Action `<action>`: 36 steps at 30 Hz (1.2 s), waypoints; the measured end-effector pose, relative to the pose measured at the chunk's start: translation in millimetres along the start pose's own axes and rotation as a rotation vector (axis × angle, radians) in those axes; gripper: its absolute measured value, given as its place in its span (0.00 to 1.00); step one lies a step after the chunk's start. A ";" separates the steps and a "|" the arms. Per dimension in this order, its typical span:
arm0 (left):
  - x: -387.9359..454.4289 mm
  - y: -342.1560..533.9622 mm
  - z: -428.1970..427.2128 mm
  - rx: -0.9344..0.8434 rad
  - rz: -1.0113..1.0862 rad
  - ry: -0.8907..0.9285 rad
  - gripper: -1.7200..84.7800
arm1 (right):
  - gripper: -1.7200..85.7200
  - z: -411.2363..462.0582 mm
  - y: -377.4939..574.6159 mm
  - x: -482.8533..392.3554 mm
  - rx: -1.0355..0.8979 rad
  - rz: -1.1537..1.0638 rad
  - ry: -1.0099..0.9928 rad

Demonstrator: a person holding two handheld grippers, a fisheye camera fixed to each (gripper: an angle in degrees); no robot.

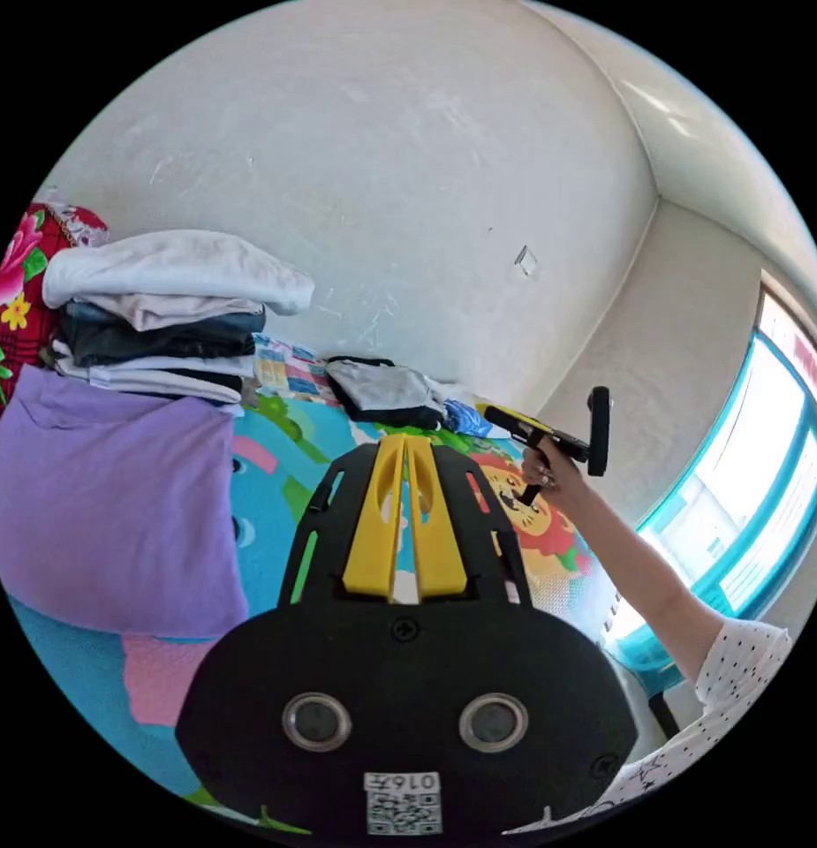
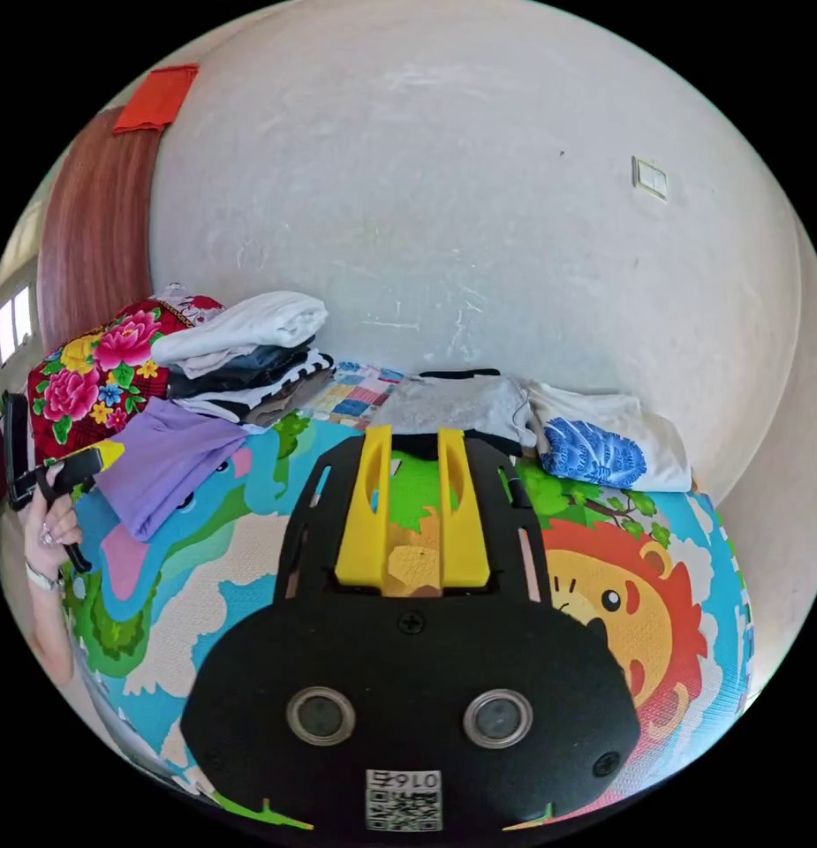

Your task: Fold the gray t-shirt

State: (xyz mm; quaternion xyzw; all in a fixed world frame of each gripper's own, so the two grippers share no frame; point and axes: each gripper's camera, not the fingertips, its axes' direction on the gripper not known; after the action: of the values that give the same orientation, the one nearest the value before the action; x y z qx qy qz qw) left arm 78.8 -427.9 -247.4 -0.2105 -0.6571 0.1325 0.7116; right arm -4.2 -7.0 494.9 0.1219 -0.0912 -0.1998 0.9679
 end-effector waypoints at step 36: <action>187.5 28.4 64.4 0.017 0.137 0.191 0.01 | 0.04 -283.9 31.5 13.9 0.016 -0.360 -0.022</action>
State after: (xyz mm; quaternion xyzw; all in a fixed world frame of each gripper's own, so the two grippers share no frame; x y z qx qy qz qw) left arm 36.5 -307.6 -93.0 -0.2606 -0.5694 0.1657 0.7619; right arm 83.8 72.1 234.5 0.1416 -0.0800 -0.3707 0.9144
